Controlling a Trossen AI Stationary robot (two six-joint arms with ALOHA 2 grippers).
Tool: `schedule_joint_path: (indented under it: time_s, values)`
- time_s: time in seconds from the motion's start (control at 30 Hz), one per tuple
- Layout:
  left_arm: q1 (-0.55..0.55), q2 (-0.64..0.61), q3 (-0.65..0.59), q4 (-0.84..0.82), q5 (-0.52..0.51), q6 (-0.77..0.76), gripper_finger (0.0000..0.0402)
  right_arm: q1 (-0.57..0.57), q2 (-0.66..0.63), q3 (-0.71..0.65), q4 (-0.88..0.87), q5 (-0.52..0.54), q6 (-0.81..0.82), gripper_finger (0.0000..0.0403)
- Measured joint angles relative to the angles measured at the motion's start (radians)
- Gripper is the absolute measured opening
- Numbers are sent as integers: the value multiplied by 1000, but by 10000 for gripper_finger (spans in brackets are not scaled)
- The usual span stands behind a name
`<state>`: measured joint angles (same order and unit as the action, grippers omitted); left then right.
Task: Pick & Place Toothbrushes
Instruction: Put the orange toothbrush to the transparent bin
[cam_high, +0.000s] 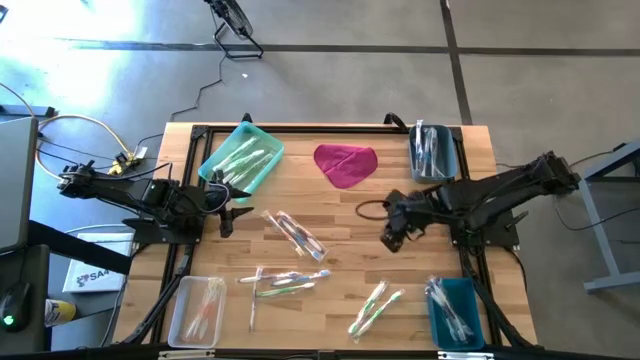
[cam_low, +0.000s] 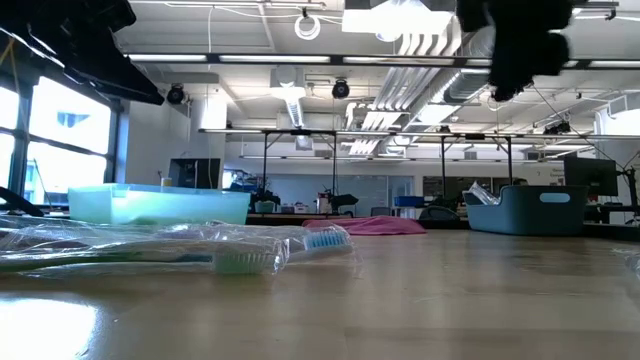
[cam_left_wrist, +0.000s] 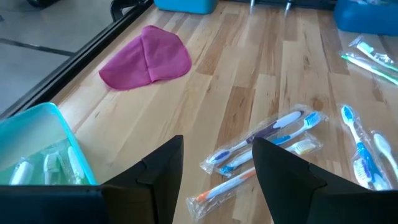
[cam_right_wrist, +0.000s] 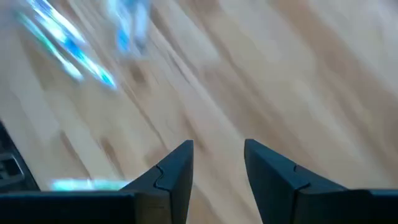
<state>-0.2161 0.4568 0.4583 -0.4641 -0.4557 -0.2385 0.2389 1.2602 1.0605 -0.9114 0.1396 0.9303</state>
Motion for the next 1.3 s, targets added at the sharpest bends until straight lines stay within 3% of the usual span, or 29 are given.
schedule_joint_path:
  time_s: [0.33,0.6,1.03,1.3]
  values:
    - [0,0,0,0,0,-47,187,-149,23,1,455,5,-397,136]
    - [0,0,0,-1,0,-47,187,-235,106,1,646,-9,-609,136]
    - [0,0,0,2,0,-118,187,-322,344,1,789,-8,-647,136]
    - [0,0,0,3,0,-119,187,-326,467,1,1024,-46,-647,136]
